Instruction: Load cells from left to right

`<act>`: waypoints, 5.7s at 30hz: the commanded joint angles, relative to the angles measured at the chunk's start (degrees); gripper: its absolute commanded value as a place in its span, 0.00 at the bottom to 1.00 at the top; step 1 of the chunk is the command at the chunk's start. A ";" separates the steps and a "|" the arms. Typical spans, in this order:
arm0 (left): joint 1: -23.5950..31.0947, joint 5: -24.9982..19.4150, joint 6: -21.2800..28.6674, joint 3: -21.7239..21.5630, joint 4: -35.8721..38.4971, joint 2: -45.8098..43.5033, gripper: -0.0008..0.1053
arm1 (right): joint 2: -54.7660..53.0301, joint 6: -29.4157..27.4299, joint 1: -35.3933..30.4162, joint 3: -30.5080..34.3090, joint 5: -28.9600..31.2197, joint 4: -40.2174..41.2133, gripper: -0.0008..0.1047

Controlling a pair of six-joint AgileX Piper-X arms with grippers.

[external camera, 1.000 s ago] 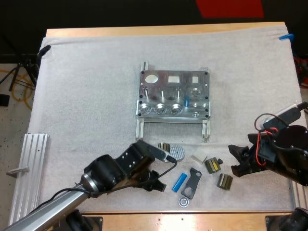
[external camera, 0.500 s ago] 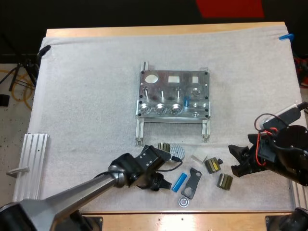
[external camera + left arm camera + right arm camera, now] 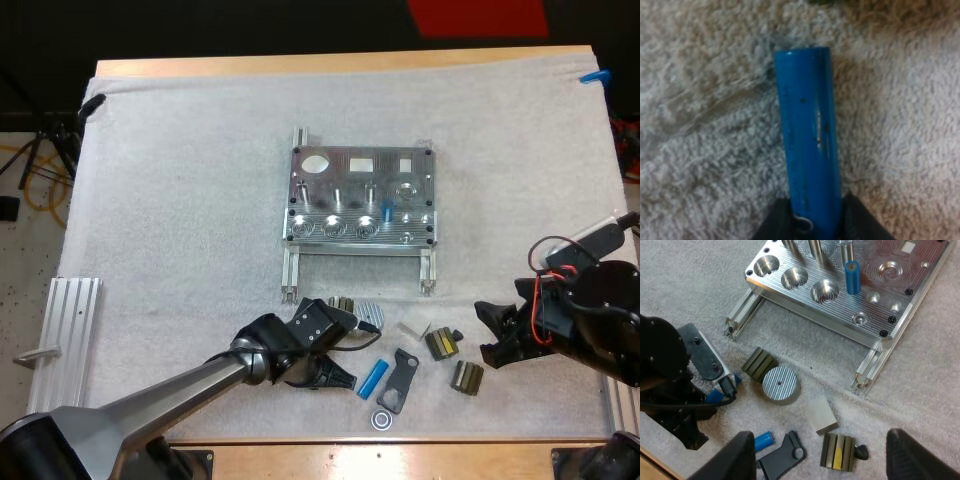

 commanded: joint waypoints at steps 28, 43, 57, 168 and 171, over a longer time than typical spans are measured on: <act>-0.03 -4.09 41.50 -4.25 12.14 -32.14 0.01 | -0.28 -0.18 0.15 -0.03 -0.59 -0.41 0.53; -0.03 12.59 47.66 -4.25 13.41 -49.49 0.01 | 10.50 -0.14 0.15 -0.03 -38.14 -11.26 0.53; -0.03 12.58 48.18 -4.25 13.41 -49.47 0.01 | 22.76 1.65 6.52 -0.03 -49.22 -19.80 0.53; 27.98 23.29 47.16 -6.15 10.79 -46.39 0.92 | 71.14 -16.90 -11.63 -41.78 -0.35 8.54 0.01; 27.98 23.29 47.16 -6.15 10.79 -46.39 0.92 | 71.89 -16.90 -11.63 -41.46 -1.66 8.64 0.01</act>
